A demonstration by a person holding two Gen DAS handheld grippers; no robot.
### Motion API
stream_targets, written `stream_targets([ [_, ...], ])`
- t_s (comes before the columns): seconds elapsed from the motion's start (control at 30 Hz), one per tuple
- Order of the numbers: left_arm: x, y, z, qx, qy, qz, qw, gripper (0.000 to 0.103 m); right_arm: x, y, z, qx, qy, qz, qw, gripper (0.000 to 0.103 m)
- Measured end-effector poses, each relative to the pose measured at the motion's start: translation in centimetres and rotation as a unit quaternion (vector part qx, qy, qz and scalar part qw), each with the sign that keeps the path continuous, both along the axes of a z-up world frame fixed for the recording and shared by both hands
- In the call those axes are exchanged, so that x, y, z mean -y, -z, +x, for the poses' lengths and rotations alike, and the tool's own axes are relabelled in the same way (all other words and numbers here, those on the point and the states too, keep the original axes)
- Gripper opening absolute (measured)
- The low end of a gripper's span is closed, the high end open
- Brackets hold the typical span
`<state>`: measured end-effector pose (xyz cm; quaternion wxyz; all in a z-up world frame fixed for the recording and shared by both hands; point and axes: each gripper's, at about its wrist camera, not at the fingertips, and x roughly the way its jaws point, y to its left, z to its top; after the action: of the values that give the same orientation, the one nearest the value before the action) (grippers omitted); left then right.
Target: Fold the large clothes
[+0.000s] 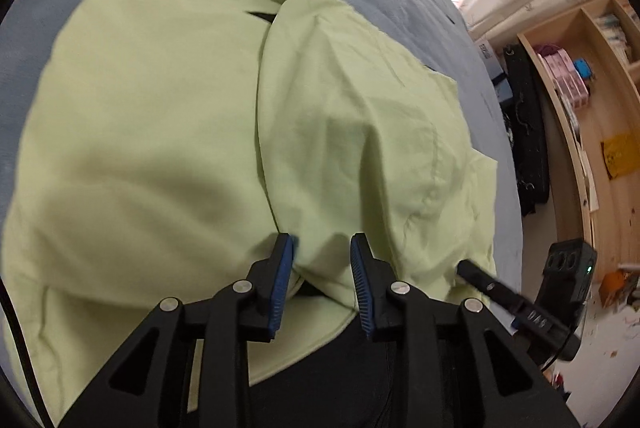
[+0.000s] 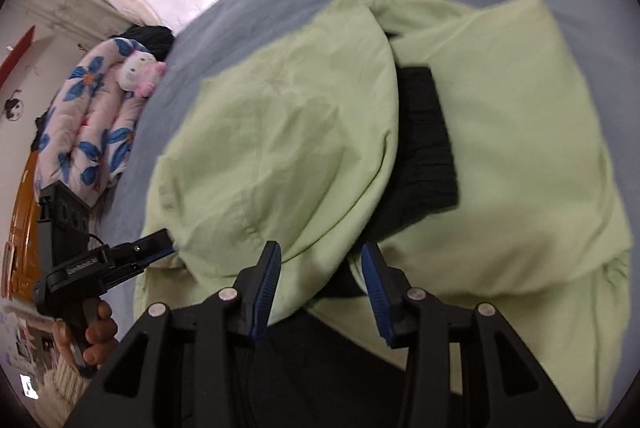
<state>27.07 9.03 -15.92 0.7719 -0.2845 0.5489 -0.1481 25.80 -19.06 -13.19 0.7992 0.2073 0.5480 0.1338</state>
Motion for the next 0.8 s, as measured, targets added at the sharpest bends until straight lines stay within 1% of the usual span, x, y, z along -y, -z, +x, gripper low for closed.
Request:
stream_targets([
  [0.03, 0.2, 0.3, 0.1, 0.001, -0.002, -0.002, 1.0000, 0.027, -0.4, 0.4, 0.1, 0.002, -0.008, -0.005, 1.000, 0.023],
  [0.07, 0.4, 0.4, 0.2, 0.006, -0.006, -0.004, 1.0000, 0.023, -0.8, 0.5, 0.1, 0.007, -0.014, -0.014, 1.000, 0.002],
  [0.1, 0.6, 0.2, 0.2, 0.016, -0.008, -0.005, 0.9998, 0.007, -1.0, 0.3, -0.2, 0.016, -0.014, -0.015, 1.000, 0.002],
  [0.17, 0.9, -0.8, -0.5, 0.053, -0.021, 0.016, 0.9982, 0.006, -0.4, -0.5, -1.3, 0.042, 0.006, 0.011, 0.999, 0.002],
  [0.2, 0.9, -1.0, -0.9, 0.059, -0.023, 0.024, 0.9977, 0.005, 0.0, -0.7, -2.0, 0.049, 0.017, 0.025, 0.998, 0.001],
  [0.23, 1.1, -0.8, -0.9, 0.058, -0.022, 0.029, 0.9976, 0.005, 0.3, -0.3, -2.5, 0.050, 0.027, 0.030, 0.998, 0.001],
  [0.27, 1.5, 0.2, -1.0, 0.043, -0.016, 0.049, 0.9977, 0.003, 0.4, 0.4, -2.8, 0.045, 0.033, 0.029, 0.998, 0.001],
  [0.33, 2.0, 2.2, -0.9, 0.017, -0.008, 0.063, 0.9978, 0.003, 0.2, 2.7, -2.8, 0.020, 0.030, 0.015, 0.999, 0.001],
  [0.37, 1.9, 2.5, -0.9, 0.017, -0.011, 0.057, 0.9982, 0.003, 0.1, 3.1, -2.8, 0.017, 0.029, 0.017, 0.999, 0.001],
  [0.4, 1.8, 2.3, -1.0, 0.020, -0.016, 0.047, 0.9985, 0.004, 0.2, 2.8, -2.8, 0.020, 0.030, 0.017, 0.999, 0.002],
  [0.43, 1.7, 2.0, -1.1, 0.022, -0.018, 0.045, 0.9986, 0.004, 0.1, 2.2, -2.9, 0.021, 0.031, 0.014, 0.999, 0.005],
  [0.47, 1.8, 1.2, -1.3, 0.028, -0.015, 0.051, 0.9982, 0.005, 0.1, 1.7, -3.0, 0.024, 0.031, 0.007, 0.999, 0.008],
  [0.5, 1.8, 0.8, -1.7, 0.032, -0.011, 0.062, 0.9975, 0.008, 0.1, 0.6, -3.2, 0.037, 0.033, -0.015, 0.999, 0.010],
  [0.57, 2.2, -1.4, -2.9, 0.067, -0.002, 0.107, 0.9920, 0.010, -0.1, -1.8, -4.0, 0.076, 0.038, -0.062, 0.994, 0.013],
  [0.6, 2.3, -2.2, -3.3, 0.084, -0.004, 0.119, 0.9894, 0.012, -0.3, -3.0, -4.4, 0.098, 0.039, -0.076, 0.991, 0.016],
  [0.63, 2.7, -3.6, -4.0, 0.114, -0.008, 0.131, 0.9847, 0.016, -0.5, -4.2, -4.4, 0.118, 0.038, -0.080, 0.989, 0.017],
  [0.7, 3.5, -5.5, -4.1, 0.148, -0.007, 0.120, 0.9816, 0.019, -1.4, -5.7, -3.9, 0.142, 0.029, -0.079, 0.986, 0.020],
  [0.73, 3.9, -6.2, -3.7, 0.155, -0.005, 0.111, 0.9817, 0.020, -2.2, -6.2, -3.1, 0.151, 0.019, -0.074, 0.986, 0.020],
  [0.77, 4.8, -6.6, -3.0, 0.160, -0.001, 0.093, 0.9828, 0.021, -2.6, -6.4, -2.6, 0.155, 0.011, -0.071, 0.985, 0.020],
  [0.8, 5.0, -6.8, -2.4, 0.159, 0.002, 0.086, 0.9835, 0.021, -3.6, -6.5, -1.5, 0.158, 0.003, -0.071, 0.985, 0.020],
])
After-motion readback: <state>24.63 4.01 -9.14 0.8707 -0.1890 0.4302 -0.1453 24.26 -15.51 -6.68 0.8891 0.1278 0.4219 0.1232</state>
